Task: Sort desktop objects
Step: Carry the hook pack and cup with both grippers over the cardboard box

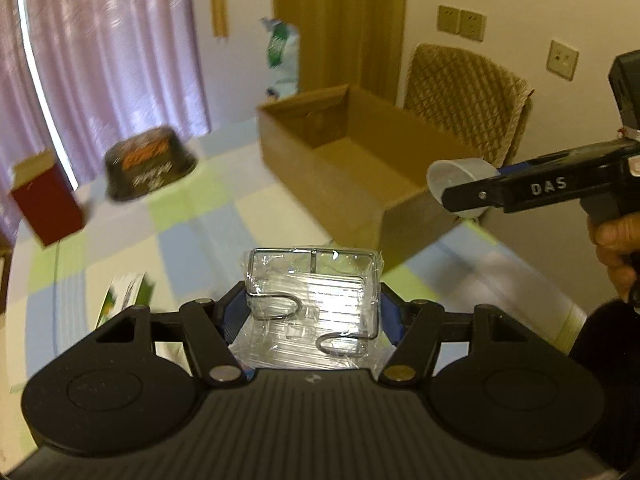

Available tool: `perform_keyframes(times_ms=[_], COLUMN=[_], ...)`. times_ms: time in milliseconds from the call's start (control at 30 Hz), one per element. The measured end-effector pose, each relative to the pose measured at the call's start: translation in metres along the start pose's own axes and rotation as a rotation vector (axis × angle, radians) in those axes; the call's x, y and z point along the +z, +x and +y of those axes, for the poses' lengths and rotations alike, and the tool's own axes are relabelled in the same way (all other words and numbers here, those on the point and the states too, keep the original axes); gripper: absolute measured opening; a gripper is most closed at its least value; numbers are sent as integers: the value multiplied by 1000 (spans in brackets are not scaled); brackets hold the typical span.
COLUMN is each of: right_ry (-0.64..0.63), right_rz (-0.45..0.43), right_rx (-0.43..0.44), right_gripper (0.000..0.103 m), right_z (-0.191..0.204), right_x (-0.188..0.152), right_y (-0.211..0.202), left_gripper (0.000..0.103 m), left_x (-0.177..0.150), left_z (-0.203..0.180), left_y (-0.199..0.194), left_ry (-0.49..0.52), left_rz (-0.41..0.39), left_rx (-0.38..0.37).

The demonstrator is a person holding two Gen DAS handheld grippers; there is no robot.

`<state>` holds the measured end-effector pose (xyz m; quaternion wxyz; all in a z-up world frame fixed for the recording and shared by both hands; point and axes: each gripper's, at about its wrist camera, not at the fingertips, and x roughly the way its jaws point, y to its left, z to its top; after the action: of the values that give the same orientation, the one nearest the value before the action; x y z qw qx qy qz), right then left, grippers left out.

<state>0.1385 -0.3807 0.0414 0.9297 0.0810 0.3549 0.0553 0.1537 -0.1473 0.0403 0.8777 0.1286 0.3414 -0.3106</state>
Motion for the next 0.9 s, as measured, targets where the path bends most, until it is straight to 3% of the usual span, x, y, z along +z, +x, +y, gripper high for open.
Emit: perform_keyframes(times_ms=[233,533,900], right_ry=[-17,-15,-20], right_rz=[-15,3,32], right_rx=[-63,-98,-127], right_gripper=[71,71,71], right_z=[-38,-75,-100], right_x=[35,53,52], right_y=[15,42,68], left_gripper=[62,62,62], left_x=[50,101,117], left_z=[-14,-28,-41], left_y=[39,82,133], left_ry=[27,93,190], left_rz=[-37,-66,-50], left_rx=[-42,-82,-123])
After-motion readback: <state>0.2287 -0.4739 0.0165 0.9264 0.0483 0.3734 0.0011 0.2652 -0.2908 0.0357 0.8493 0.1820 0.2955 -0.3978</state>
